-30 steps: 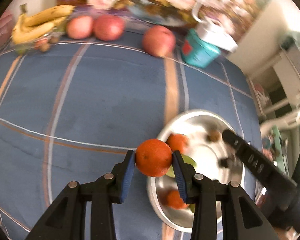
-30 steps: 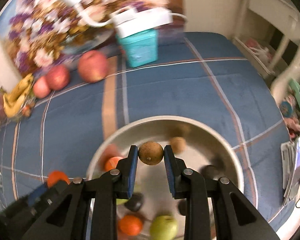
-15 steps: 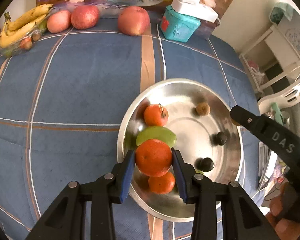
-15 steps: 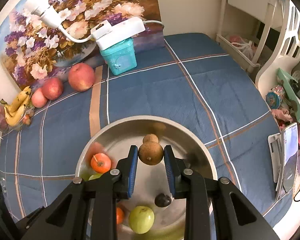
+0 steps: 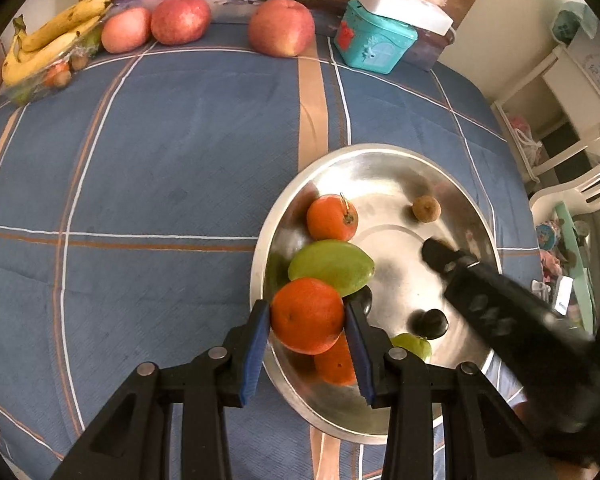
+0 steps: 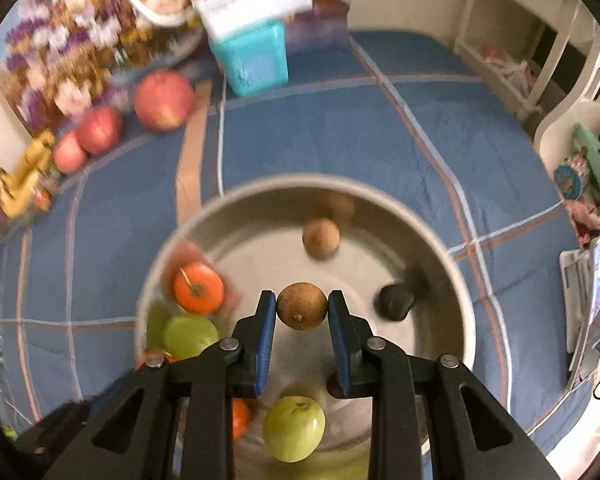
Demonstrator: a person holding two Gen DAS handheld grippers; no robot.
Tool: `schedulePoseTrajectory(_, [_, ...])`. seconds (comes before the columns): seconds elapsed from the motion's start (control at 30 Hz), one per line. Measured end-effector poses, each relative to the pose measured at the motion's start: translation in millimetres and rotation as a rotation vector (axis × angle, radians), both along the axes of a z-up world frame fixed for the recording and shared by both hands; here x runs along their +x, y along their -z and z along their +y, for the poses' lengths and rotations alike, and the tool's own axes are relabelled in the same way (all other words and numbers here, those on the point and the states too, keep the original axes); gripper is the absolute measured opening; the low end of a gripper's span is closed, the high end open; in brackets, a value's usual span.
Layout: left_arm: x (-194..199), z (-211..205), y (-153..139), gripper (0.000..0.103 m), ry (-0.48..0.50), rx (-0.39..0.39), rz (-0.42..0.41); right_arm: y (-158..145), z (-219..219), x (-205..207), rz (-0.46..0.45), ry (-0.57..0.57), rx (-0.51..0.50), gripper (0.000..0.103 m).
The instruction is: Organize fruits
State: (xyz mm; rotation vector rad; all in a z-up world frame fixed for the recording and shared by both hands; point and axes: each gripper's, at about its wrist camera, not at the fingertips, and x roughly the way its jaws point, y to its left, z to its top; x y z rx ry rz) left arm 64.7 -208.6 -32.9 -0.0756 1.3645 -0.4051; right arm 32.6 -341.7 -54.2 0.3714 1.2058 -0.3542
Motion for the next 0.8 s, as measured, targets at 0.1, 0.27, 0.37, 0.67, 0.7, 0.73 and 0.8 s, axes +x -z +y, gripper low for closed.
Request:
schedulePoseTrajectory(0.1, [1,1,0,0.041,-0.002,-0.003,0.004,7,2,1,0.012,-0.007,0.009,0.028])
schedulePoseTrajectory(0.27, [2,3,1,0.042,-0.004,-0.017,0.016,3,2,3,0.005,-0.003,0.006,0.030])
schedulePoseTrajectory(0.37, [3,4,1,0.046,-0.009,-0.024,0.024,-2,1,1,0.000,0.004,-0.009,0.048])
schedulePoseTrajectory(0.67, [13,17,1,0.055,-0.064,-0.037,0.035,-4,-5,4,0.006,0.024,-0.025,0.059])
schedulePoseTrajectory(0.7, [16,22,0,0.057,-0.081,-0.036,0.031,-4,-5,4,0.010,0.023,-0.029,0.060])
schedulePoseTrajectory(0.73, [18,26,0,0.060,-0.095,-0.033,0.028,-4,-4,4,0.012,0.022,-0.035,0.066])
schedulePoseTrajectory(0.8, [23,38,0,0.066,-0.140,-0.023,0.023,-4,-3,5,0.011,0.020,-0.048,0.078])
